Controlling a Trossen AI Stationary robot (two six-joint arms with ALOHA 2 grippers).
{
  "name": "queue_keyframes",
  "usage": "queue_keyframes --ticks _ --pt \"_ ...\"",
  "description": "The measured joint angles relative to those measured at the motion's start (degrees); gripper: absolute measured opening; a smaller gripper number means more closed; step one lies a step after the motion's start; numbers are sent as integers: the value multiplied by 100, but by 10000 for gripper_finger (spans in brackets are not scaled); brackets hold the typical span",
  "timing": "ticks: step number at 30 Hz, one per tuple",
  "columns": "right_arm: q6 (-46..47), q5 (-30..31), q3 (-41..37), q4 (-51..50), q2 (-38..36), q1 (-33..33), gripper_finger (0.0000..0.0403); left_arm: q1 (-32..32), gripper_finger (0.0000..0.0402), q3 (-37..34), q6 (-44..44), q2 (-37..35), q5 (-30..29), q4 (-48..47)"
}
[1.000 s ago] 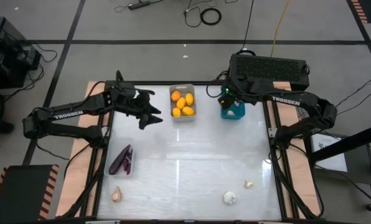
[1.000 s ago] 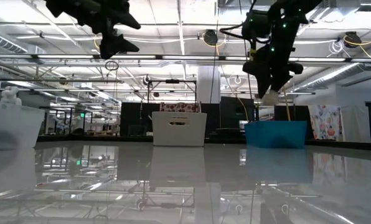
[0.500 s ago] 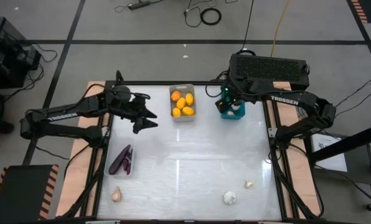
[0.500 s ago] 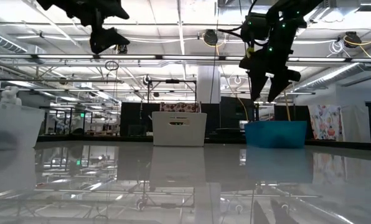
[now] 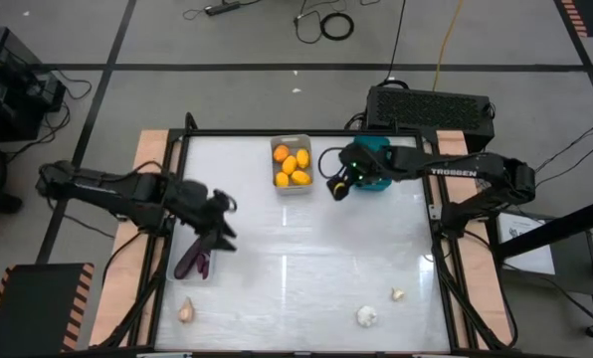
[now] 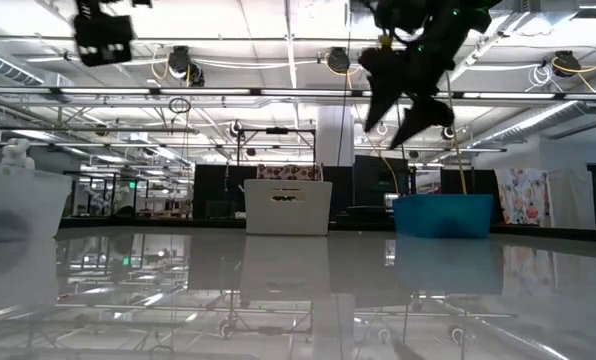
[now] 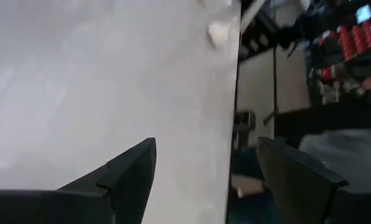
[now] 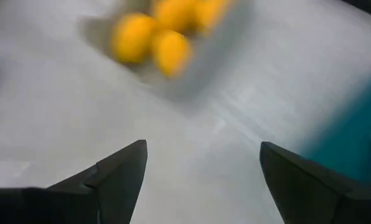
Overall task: Sort produce into baskets
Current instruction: Put the white garlic into the blue bin
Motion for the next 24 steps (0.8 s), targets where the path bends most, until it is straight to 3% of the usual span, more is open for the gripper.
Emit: queue_keyframes --ticks 8,14,19,24 --pt "-470 15 0 1279 -4 430 304 -1883 283 0 -2030 178 -72 -531" --pt "-791 48 0 1396 -6 322 304 -3223 283 0 -4543 451 28 -609" --pt "-954 41 0 1657 -7 278 304 -3973 283 0 -6584 905 3 -867" --pt "-1151 4 0 2034 -7 289 304 -4240 283 -4 -8123 1544 -35 -1438"
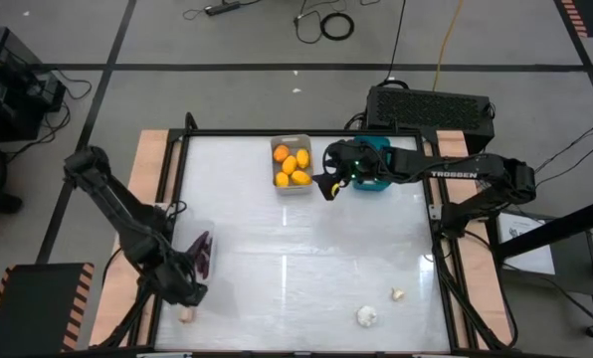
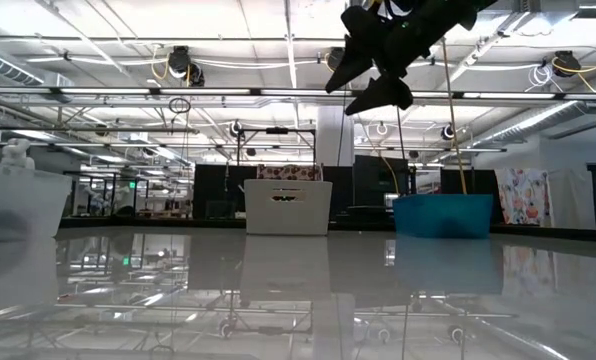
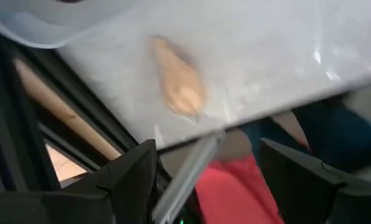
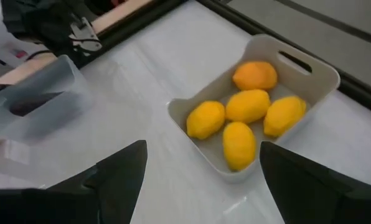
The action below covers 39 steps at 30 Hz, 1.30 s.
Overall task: Sort produce into baskets
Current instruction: Put the white garlic into the blue bin
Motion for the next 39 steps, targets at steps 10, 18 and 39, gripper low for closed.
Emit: queue_keyframes --ticks 10,18,39 --pt "-318 -13 0 22 0 0 304 -91 283 0 -355 1168 255 328" --pt "-460 -15 0 -107 0 0 304 -334 283 -2 -468 1957 405 743" --pt "-680 -15 0 -132 0 -79 304 -604 203 0 -182 2541 -10 1261"
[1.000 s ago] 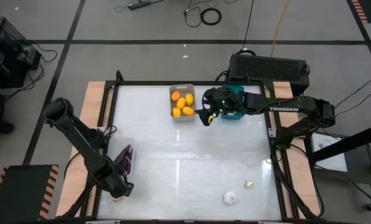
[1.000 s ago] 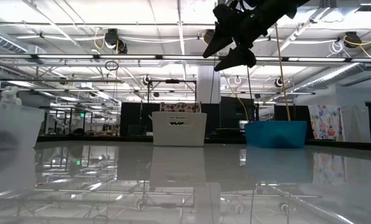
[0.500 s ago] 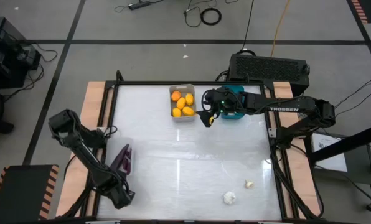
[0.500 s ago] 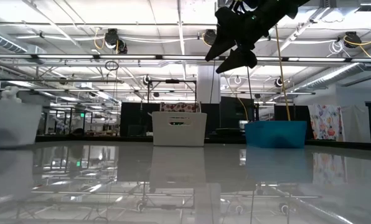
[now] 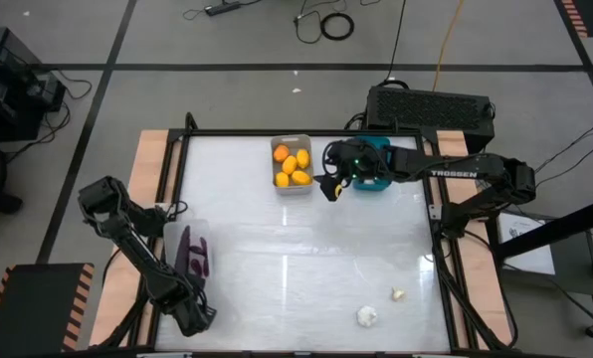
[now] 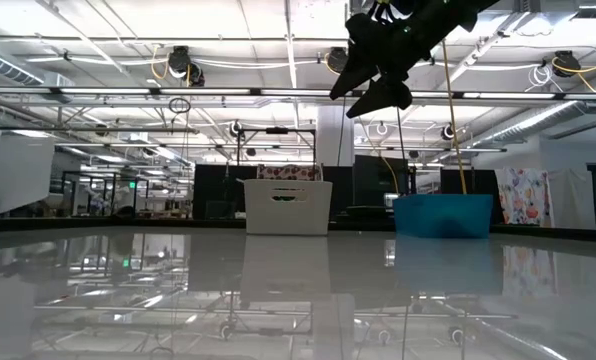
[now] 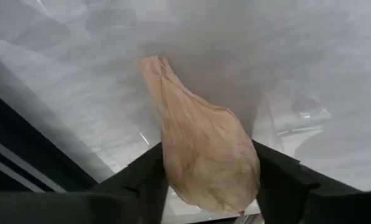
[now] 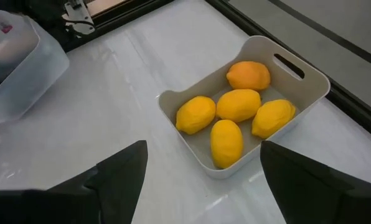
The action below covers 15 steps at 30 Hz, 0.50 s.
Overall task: Sort produce into baskets
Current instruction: Put the white garlic into the blue bin
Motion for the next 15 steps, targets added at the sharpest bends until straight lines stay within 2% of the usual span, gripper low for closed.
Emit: queue_keyframes --ticks 4,7,15 --pt "2 2 0 21 0 -58 304 0 159 6 14 -7 50 -174" --pt "2 2 0 21 0 -92 304 2 142 32 84 -78 100 -385" --pt "-39 2 0 90 0 -215 304 -15 163 458 358 -725 -10 -2082"
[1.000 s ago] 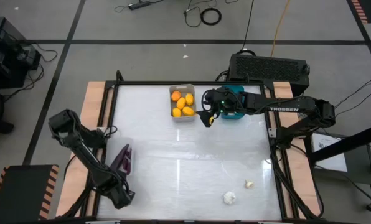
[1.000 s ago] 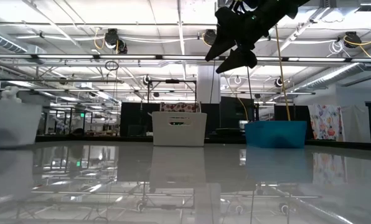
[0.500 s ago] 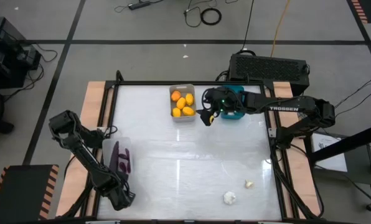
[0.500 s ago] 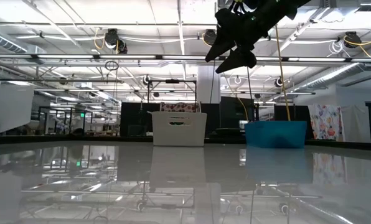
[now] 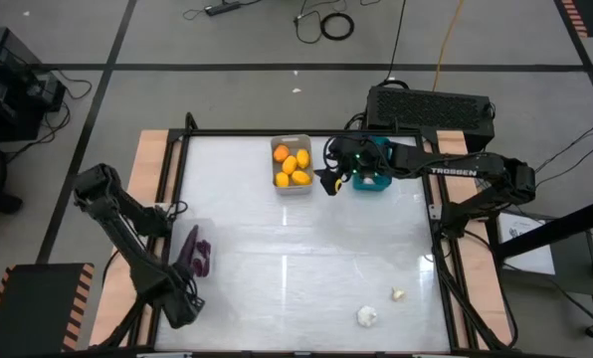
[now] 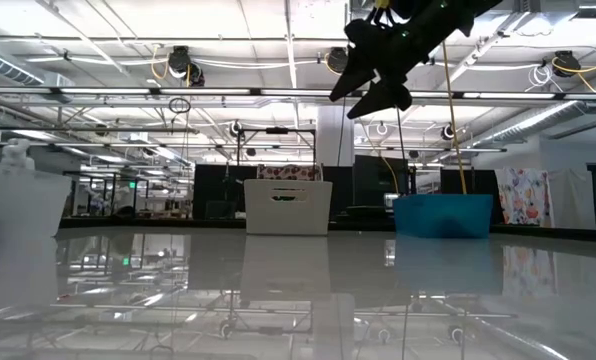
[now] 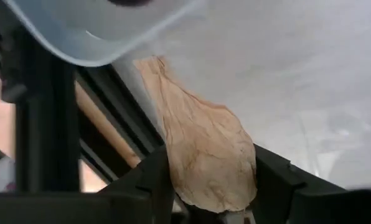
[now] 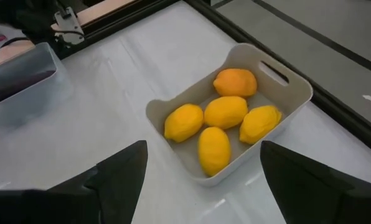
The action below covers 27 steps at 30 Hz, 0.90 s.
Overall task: Sort produce into baskets
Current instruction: Put the white garlic into the blue bin
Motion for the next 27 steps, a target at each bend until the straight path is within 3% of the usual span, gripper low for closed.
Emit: queue_keyframes --ticks 7,13,16,21,27 --pt "0 0 0 287 0 -83 304 176 165 368 1195 -1123 -833 -248" --pt "99 0 0 325 0 -79 304 846 165 400 2102 -2090 -2508 -461" --pt "369 0 0 153 0 -23 304 1457 165 400 2977 -2363 -3194 -657" --pt "967 0 0 -487 0 124 304 2701 166 400 5053 -2417 -3695 -702" --pt "1930 3 0 -1673 0 419 304 4515 166 400 7932 -2039 -3656 248"
